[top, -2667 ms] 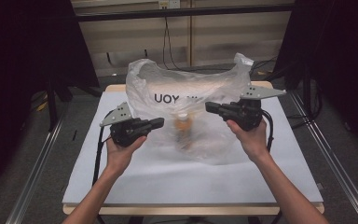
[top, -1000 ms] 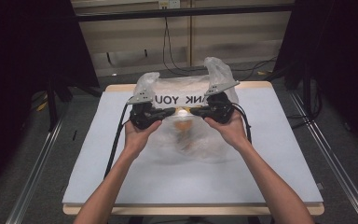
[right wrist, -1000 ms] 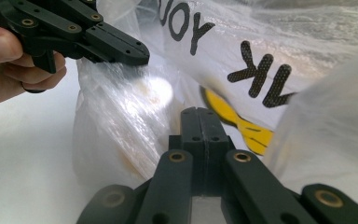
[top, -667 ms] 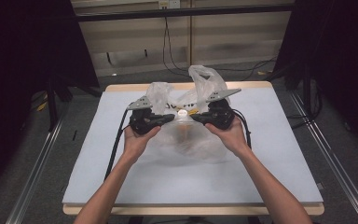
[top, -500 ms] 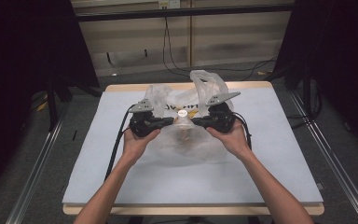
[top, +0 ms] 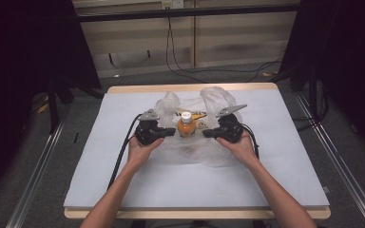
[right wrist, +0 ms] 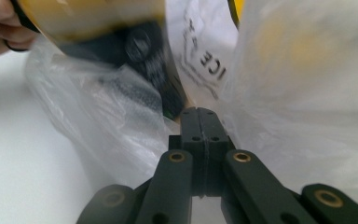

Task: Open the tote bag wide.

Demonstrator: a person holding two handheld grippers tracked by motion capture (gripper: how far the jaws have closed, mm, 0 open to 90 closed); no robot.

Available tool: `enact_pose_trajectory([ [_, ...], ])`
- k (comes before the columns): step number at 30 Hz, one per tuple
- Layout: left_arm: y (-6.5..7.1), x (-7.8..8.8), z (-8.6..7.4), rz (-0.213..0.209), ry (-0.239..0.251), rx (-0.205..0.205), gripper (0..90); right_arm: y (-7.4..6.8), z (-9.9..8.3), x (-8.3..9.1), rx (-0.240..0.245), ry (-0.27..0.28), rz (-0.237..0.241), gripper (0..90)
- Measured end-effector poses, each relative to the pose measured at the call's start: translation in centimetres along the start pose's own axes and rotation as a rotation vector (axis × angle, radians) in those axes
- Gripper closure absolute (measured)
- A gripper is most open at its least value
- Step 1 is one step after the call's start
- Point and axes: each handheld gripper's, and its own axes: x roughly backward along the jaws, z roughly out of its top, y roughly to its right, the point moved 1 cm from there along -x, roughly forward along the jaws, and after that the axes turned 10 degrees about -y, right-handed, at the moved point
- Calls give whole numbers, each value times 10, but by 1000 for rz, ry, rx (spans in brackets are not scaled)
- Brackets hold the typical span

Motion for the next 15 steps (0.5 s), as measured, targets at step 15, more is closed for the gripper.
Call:
enact_pose_trajectory([
  [15,-10,-26,-28,29,-161,8,900,24,-35,-8,-59,-123,-29,900],
])
